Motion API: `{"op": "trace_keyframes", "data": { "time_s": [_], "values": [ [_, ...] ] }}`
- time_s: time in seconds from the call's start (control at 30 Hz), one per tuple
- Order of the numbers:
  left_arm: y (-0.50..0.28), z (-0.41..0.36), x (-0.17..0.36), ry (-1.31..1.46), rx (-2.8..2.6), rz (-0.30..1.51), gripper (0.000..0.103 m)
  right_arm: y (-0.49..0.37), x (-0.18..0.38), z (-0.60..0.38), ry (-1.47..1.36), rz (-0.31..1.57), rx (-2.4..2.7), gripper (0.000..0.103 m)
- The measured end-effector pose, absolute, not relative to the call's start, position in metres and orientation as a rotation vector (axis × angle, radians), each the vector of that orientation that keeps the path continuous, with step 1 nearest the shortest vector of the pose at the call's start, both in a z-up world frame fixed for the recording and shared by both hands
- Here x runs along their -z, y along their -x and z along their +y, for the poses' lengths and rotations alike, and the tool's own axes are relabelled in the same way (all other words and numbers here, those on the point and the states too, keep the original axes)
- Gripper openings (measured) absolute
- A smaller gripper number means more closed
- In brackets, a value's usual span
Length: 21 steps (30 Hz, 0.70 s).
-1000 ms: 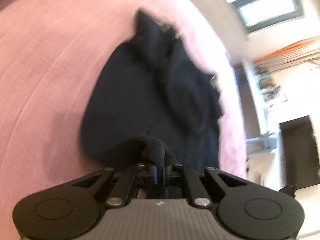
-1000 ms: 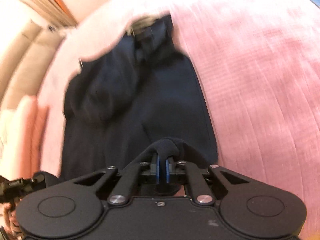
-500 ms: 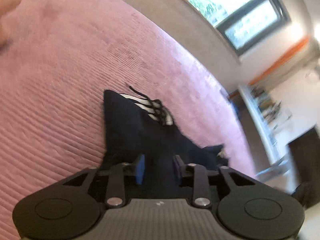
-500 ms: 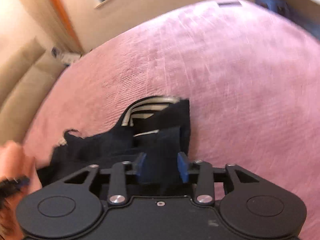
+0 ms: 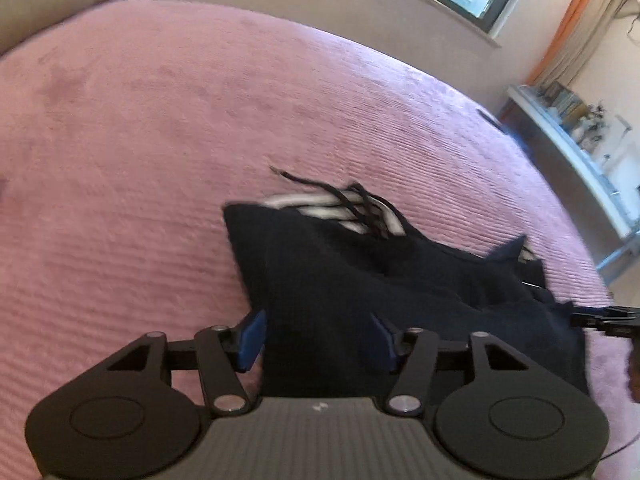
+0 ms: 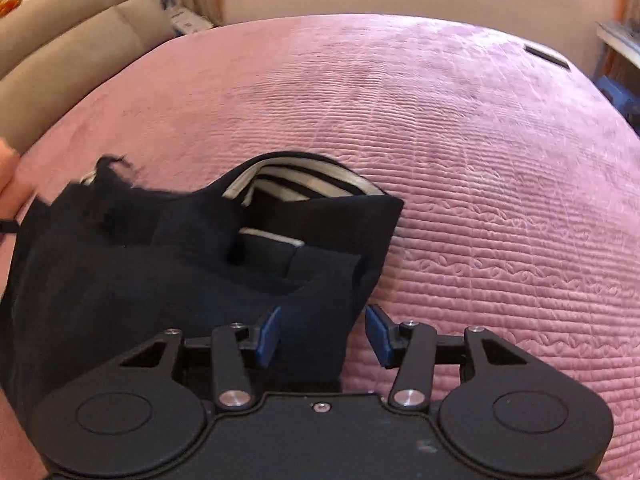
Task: Fold large clothes
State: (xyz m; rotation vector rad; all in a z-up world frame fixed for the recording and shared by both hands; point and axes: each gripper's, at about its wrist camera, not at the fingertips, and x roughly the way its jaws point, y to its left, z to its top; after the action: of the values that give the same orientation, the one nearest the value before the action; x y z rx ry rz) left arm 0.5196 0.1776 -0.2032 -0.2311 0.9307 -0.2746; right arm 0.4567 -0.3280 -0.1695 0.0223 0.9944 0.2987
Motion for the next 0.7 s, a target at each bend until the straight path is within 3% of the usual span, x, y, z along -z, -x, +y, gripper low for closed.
{"op": "trace_keyframes", "data": {
  "time_s": [0.27,0.3,0.33,0.37,0.4,0.5,0.7],
  "values": [
    [-0.552,0.163,0.222,0.202,0.362,0.987,0.059,-0.471,0.185,-0.332,-0.119,1.044,-0.227,0.057],
    [-0.553,0.161,0.224,0.194,0.353,0.987,0.055,-0.470,0.186,-0.330,-0.122,1.044,-0.228,0.048],
    [-0.553,0.161,0.225,0.193,0.343,0.986,0.049,-0.469,0.187,-0.327,-0.121,1.039,-0.231,0.026],
    [-0.552,0.161,0.225,0.193,0.342,0.977,0.036,-0.465,0.187,-0.324,-0.125,1.031,-0.248,0.018],
    [-0.549,0.160,0.225,0.186,0.348,0.962,0.018,-0.462,0.187,-0.321,-0.119,1.025,-0.256,0.015],
    [-0.537,0.162,0.222,0.183,0.350,0.920,0.011,-0.448,0.181,-0.308,-0.049,0.979,-0.270,0.009],
    [-0.516,0.172,0.189,0.287,0.354,0.825,0.005,-0.425,0.131,-0.305,0.014,0.830,-0.294,0.007]
  ]
}}
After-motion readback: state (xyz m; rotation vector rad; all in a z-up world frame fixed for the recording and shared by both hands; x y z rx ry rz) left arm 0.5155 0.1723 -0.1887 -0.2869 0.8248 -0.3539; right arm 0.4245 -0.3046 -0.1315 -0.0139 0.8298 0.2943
